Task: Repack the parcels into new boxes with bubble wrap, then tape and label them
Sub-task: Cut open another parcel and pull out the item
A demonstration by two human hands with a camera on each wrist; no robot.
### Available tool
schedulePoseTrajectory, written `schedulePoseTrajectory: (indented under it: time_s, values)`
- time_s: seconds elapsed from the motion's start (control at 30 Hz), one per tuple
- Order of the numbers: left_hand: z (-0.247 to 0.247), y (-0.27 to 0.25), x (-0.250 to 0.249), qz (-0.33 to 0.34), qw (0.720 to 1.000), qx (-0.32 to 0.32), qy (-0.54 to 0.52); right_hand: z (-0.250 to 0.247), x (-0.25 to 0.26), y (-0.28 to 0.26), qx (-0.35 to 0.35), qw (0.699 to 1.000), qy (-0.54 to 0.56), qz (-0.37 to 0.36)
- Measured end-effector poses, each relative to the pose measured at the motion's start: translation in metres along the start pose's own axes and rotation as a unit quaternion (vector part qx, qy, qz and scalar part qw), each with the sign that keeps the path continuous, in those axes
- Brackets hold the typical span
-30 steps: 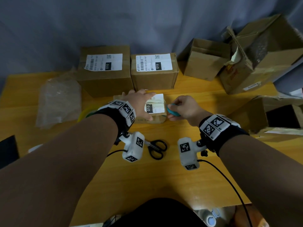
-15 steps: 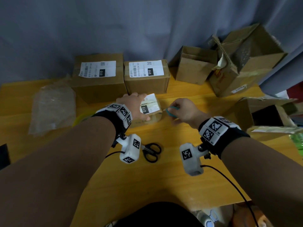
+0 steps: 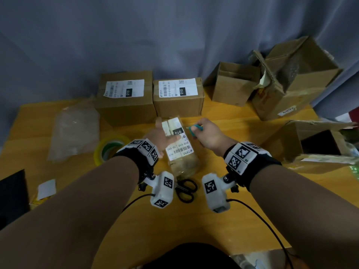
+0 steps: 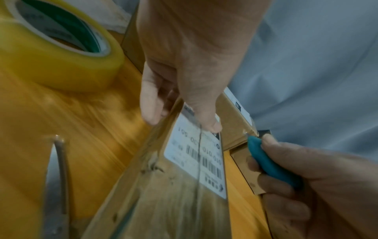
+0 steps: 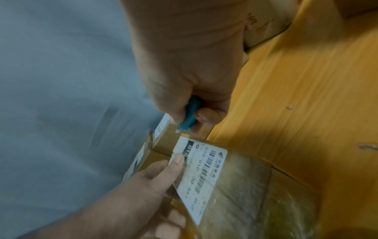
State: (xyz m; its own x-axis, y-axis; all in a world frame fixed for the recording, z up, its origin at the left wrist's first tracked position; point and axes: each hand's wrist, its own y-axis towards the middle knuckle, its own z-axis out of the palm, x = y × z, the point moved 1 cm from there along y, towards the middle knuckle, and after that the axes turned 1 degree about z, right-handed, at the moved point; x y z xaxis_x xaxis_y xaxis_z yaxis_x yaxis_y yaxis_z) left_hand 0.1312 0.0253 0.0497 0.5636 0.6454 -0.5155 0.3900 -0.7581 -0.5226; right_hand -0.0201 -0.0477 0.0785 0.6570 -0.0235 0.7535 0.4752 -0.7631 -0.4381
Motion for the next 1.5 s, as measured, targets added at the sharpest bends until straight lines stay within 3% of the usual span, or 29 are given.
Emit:
schedulePoseTrajectory:
  time_s: [0.17,0.37,0.47,0.67,0.83,1.27,1.5]
  values:
    - [-0.022,0.0,0.01,-0.003,0.989,-0.049,0.137,0.011,0.02,0.003,0.056,0.991,-0.112,-0.047]
    - [-0.037,0.011,0.025,0.016,0.991,-0.044,0.123,0.032,0.037,0.016,0.106,0.983,-0.139,-0.055]
    - [-0.043,0.01,0.029,0.02,0.991,-0.06,0.119,0.039,0.042,0.025,0.096,0.977,-0.172,-0.078]
    - [-0.051,0.013,0.045,0.015,0.998,-0.058,-0.008,0.054,0.059,0.037,0.064,0.95,-0.263,-0.157]
    - [-0.052,0.012,0.05,0.016,0.995,-0.037,-0.096,0.065,0.07,0.044,0.071,0.931,-0.311,-0.178]
    - [-0.048,0.008,0.054,0.017,0.992,-0.063,-0.107,0.076,0.078,0.036,0.099,0.875,-0.423,-0.212]
    - [-0.047,0.007,0.05,-0.008,0.99,-0.05,-0.13,0.07,0.065,0.029,0.109,0.876,-0.423,-0.206]
